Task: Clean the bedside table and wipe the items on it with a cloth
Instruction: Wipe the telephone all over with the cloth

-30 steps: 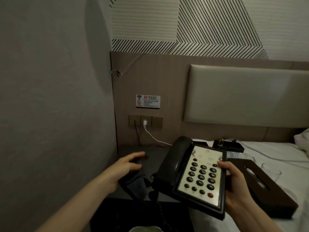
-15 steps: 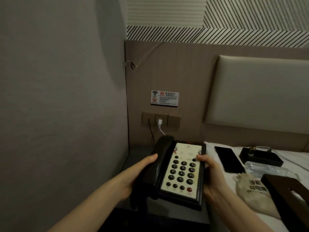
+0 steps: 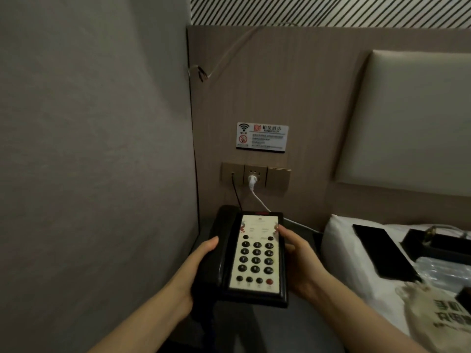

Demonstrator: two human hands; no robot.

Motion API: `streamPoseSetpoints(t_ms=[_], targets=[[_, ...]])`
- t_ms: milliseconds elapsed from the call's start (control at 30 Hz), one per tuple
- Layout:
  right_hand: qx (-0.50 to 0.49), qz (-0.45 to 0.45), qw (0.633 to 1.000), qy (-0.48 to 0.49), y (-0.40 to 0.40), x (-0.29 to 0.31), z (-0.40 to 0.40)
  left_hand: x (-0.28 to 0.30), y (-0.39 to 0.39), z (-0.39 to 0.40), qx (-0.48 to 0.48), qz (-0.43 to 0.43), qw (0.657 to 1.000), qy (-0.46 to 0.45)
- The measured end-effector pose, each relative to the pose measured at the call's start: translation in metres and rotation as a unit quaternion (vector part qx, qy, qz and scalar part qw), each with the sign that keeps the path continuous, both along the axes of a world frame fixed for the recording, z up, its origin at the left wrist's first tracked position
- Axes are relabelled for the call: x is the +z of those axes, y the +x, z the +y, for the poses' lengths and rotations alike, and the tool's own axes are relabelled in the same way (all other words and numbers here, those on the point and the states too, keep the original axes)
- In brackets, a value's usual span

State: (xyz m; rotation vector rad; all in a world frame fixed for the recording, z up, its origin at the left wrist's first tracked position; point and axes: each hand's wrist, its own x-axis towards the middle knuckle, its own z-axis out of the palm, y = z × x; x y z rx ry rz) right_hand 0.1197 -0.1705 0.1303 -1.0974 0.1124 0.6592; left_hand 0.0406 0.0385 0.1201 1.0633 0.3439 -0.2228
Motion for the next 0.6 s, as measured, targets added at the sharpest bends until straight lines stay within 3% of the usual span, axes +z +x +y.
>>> streamPoseSetpoints(t_ms=[267,367,500,533,600], targets=[[-0.026,-0.011,0.997,-0.078,0.089,-0.045,0.033,-0.024,0.086,0.035,0.058,0.014,0.997,0.057],[-0.062,-0.025,0.983,-0.170,0.122,-0.064,0.023,-0.036,0.112,0.048,0.063,0.004,0.996,0.057],[-0.067,-0.082,0.935,-0.338,0.154,-0.089,-0.001,-0.055,0.144,0.061,0.062,0.000,0.998,0.029],[-0.045,-0.114,0.908,-0.400,0.160,-0.096,-0.006,-0.059,0.149,0.063,0.064,0.003,0.998,0.023],[0.028,-0.189,0.815,-0.547,0.171,-0.110,-0.017,-0.070,0.159,0.068,0.068,0.008,0.997,0.025]])
